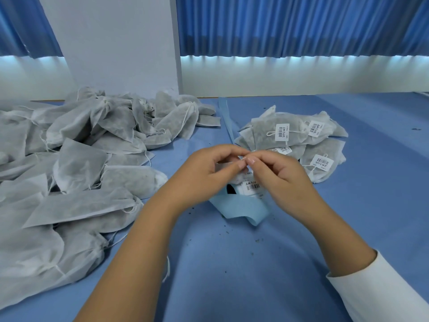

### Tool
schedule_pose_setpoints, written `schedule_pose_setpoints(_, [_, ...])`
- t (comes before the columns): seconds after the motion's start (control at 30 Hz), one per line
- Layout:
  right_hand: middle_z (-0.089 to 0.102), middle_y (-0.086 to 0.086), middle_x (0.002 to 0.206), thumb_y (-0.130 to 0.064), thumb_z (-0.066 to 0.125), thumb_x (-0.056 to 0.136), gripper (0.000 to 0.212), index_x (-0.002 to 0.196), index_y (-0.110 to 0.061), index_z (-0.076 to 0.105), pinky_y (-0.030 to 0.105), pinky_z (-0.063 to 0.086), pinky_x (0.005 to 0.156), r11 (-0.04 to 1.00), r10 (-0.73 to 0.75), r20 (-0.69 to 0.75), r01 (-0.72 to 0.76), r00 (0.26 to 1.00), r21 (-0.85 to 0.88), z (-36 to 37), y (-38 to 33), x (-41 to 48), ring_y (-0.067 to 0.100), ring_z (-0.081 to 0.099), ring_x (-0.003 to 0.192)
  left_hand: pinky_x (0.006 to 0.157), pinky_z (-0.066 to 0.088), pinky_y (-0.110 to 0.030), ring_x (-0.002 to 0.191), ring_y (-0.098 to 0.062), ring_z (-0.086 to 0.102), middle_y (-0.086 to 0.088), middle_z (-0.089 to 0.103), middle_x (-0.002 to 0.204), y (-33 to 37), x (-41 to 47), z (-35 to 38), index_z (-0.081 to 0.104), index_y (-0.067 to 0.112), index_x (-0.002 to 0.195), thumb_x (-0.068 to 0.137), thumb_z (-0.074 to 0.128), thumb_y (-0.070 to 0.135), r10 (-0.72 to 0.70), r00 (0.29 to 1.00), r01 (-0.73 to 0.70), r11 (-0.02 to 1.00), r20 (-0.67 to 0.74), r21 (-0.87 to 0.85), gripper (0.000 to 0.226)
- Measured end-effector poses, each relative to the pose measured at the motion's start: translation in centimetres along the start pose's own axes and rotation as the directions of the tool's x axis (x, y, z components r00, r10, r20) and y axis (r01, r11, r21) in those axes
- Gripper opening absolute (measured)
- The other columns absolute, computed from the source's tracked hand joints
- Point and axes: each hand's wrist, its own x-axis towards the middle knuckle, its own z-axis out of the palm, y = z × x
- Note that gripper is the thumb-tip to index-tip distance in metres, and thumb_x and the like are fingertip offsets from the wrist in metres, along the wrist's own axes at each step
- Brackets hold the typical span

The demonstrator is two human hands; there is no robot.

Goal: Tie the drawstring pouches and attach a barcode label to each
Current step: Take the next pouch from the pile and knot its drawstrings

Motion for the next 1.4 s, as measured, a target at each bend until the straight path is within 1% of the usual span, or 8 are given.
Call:
schedule_pose_setpoints(0.23, [0.043, -0.016, 0.049, -0.017, 0.07, 0.089, 0.014, 0.08, -0.028, 0.074, 0.012, 0.029, 0.052, 0.994, -0.045, -0.193, 0.024, 0.98, -0.109, -0.3, 0.6, 0.2, 0.004, 0.036, 0.05, 0.074, 0.04, -0.004, 0.083, 0.008, 0.06, 0.017, 0.07, 0.08, 0.0, 0.1, -0.7, 0.075, 0.024, 0.096, 0.097, 0.061, 0.021, 0.008, 0.994, 0.026, 0.953, -0.111, 0.3, 0.014])
schedule_pose_setpoints(0.5, [0.053, 0.029, 0.068, -0.021, 0.067, 0.091, 0.01, 0.088, -0.028, 0.074, 0.019, 0.035, 0.055, 0.998, -0.052, -0.26, 0.058, 0.964, 0.013, -0.5, 0.0, 0.3, 0.012, 0.037, 0.056, 0.069, 0.045, -0.014, 0.068, -0.007, 0.06, 0.007, 0.062, 0.062, 1.9, -0.5, -1.5, 0.076, 0.026, 0.071, 0.089, 0.064, 0.021, -0.152, 0.987, 0.16, 0.962, 0.05, -0.223, 0.022])
schedule_pose_setpoints(0.67, [0.039, -0.008, 0.051, -0.017, 0.066, 0.092, 0.011, 0.094, -0.021, 0.077, 0.012, 0.027, 0.051, 0.985, -0.104, -0.223, 0.068, 0.969, -0.161, 0.6, 0.7, -0.1, 0.006, 0.033, 0.049, 0.076, 0.055, -0.016, 0.083, -0.007, 0.072, -0.002, 0.078, 0.092, 2.2, 0.1, -0.1, 0.077, 0.014, 0.093, 0.094, 0.063, 0.012, -0.257, 0.961, 0.172, 0.842, -0.1, -0.511, 0.014])
schedule_pose_setpoints(0.87, [0.047, 0.0, 0.053, -0.026, 0.059, 0.092, 0.015, 0.09, -0.021, 0.073, 0.028, 0.038, 0.053, 0.903, -0.227, -0.066, 0.184, 0.972, -0.389, 0.8, 0.8, -0.4, 0.014, 0.042, 0.052, 0.088, 0.048, -0.009, 0.1, 0.005, 0.067, 0.014, 0.076, 0.099, 1.4, 0.2, -0.6, 0.076, 0.025, 0.095, 0.093, 0.067, 0.015, -0.216, 0.944, 0.168, 0.965, -0.249, -0.2, 0.014])
schedule_pose_setpoints(1.03, [0.054, -0.001, 0.056, -0.018, 0.065, 0.089, 0.011, 0.087, -0.026, 0.073, 0.01, 0.032, 0.055, 0.939, -0.264, -0.235, 0.195, 0.935, -0.283, 0.1, 0.2, -0.3, 0.008, 0.042, 0.052, 0.079, 0.046, -0.006, 0.089, 0.004, 0.068, 0.006, 0.078, 0.09, 1.5, -0.4, -1.3, 0.078, 0.014, 0.093, 0.094, 0.065, 0.015, -0.192, 0.981, 0.194, 0.979, 0.033, -0.058, 0.013])
schedule_pose_setpoints(1.17, [0.064, 0.005, 0.066, -0.019, 0.071, 0.086, 0.012, 0.08, -0.029, 0.072, 0.023, 0.04, 0.054, 0.994, -0.108, -0.249, 0.097, 0.962, -0.059, -0.1, -0.3, -0.2, 0.017, 0.049, 0.055, 0.075, 0.045, -0.006, 0.08, 0.002, 0.067, 0.007, 0.073, 0.076, 2.4, -0.8, -1.2, 0.075, 0.014, 0.084, 0.096, 0.061, 0.016, -0.173, 0.974, 0.193, 0.972, 0.146, -0.137, 0.019])
schedule_pose_setpoints(1.27, [0.056, 0.0, 0.06, -0.016, 0.073, 0.086, 0.004, 0.083, -0.016, 0.076, 0.013, 0.036, 0.051, 0.98, 0.144, -0.152, -0.12, 0.978, 0.157, 0.0, -0.2, 0.2, 0.005, 0.041, 0.052, 0.072, 0.043, -0.005, 0.074, 0.001, 0.062, 0.009, 0.067, 0.068, 2.6, -0.7, -1.0, 0.072, 0.019, 0.075, 0.098, 0.056, 0.015, -0.201, 0.97, 0.224, 0.956, 0.133, -0.188, 0.027])
schedule_pose_setpoints(1.4, [0.063, -0.006, 0.094, -0.016, 0.074, 0.084, 0.02, 0.1, -0.027, 0.069, 0.017, 0.046, 0.074, 0.965, 0.263, -0.301, -0.252, 0.917, 0.076, -0.1, 0.6, 0.5, 0.005, 0.055, 0.079, 0.068, 0.045, -0.009, 0.066, -0.004, 0.056, 0.007, 0.063, 0.064, 2.6, -0.3, -0.6, 0.067, 0.016, 0.07, 0.098, 0.052, 0.014, -0.265, 0.958, 0.285, 0.926, 0.112, -0.249, 0.032])
